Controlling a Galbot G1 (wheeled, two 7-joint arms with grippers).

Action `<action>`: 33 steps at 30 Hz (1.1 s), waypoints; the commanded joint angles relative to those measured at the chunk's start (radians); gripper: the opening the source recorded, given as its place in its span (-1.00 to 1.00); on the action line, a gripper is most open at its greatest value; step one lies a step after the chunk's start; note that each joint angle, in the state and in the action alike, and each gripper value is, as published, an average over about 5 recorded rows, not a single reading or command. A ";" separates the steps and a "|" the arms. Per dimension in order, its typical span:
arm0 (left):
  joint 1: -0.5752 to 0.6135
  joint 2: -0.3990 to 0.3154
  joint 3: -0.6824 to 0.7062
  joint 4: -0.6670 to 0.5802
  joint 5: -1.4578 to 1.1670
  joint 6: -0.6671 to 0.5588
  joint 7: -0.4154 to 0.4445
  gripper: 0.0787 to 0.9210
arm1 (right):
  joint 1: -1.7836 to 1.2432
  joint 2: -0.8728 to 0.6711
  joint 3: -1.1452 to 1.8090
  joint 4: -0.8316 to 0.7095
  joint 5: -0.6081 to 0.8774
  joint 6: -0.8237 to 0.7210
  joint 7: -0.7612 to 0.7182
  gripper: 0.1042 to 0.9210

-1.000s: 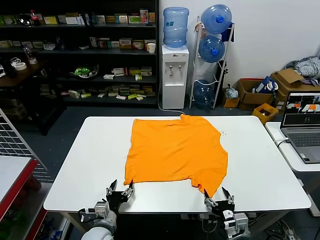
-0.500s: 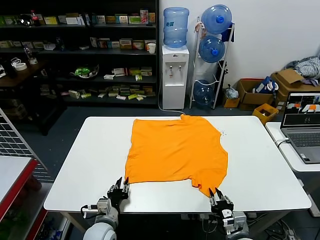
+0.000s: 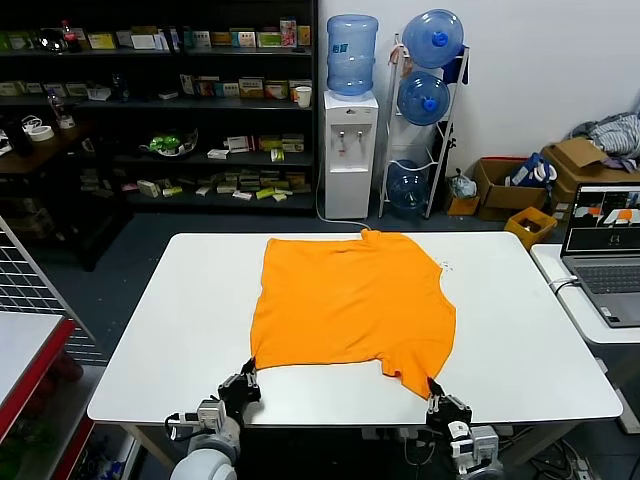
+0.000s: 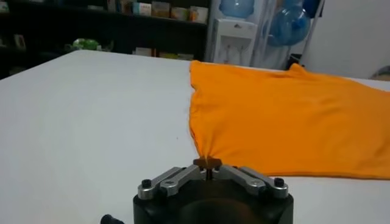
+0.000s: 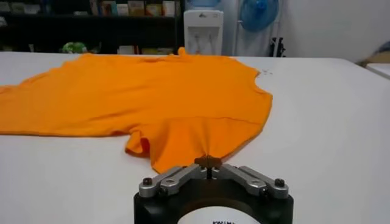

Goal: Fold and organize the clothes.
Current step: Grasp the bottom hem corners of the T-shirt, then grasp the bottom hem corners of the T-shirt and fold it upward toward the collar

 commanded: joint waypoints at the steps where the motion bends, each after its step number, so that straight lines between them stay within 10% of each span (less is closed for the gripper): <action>1: 0.063 0.030 0.005 -0.122 -0.026 0.009 -0.025 -0.95 | -0.054 -0.026 -0.001 0.075 0.020 0.000 0.008 -0.95; 17: 0.314 0.179 -0.025 -0.360 -0.080 0.012 -0.066 -0.95 | -0.344 -0.121 0.041 0.257 0.044 0.057 0.044 -0.95; 33: -0.056 0.174 0.035 -0.158 -0.058 -0.120 0.035 -0.95 | 0.132 -0.094 -0.002 0.107 0.099 0.040 0.122 -0.95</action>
